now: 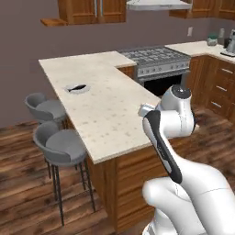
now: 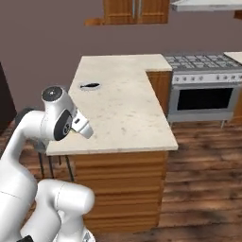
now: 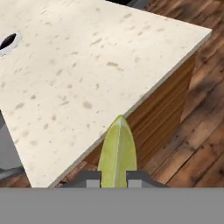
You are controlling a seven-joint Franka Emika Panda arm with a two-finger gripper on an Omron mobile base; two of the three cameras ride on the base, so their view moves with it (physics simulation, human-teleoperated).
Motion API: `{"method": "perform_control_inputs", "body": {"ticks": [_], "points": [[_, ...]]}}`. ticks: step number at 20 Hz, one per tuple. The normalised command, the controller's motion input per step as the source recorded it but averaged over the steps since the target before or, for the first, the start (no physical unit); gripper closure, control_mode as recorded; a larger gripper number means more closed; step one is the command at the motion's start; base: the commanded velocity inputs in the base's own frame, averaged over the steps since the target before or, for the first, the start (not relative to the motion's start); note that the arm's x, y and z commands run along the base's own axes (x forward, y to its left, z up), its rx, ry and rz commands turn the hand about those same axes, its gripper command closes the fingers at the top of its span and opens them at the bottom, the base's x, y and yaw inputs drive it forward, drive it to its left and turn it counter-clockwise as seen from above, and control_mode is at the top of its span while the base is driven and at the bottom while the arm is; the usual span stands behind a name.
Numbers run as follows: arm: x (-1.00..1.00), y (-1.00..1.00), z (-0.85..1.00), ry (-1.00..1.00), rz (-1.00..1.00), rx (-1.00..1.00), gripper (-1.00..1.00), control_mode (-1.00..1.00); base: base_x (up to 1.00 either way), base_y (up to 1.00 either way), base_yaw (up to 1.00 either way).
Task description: Take the lemon wedge from the fridge and place it on the plate with fish on the dining counter.
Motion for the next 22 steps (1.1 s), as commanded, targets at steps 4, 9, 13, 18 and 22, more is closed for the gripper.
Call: {"method": "perform_control_inputs", "body": {"ticks": [4,9,13,18,22], "points": [[0.0,0.0,0.0,0.0,0.0,0.0,1.0,1.0,-0.23,0.89,0.72],[0.0,0.0,0.0,0.0,0.0,0.0,1.0,1.0,-0.19,1.0,0.55],[0.0,0.0,0.0,0.0,0.0,0.0,1.0,1.0,0.17,1.0,0.32],[0.0,0.0,0.0,0.0,0.0,0.0,1.0,1.0,0.97,0.91,-0.19],[0.0,0.0,0.0,0.0,0.0,0.0,1.0,1.0,1.0,0.37,-0.47]]}}
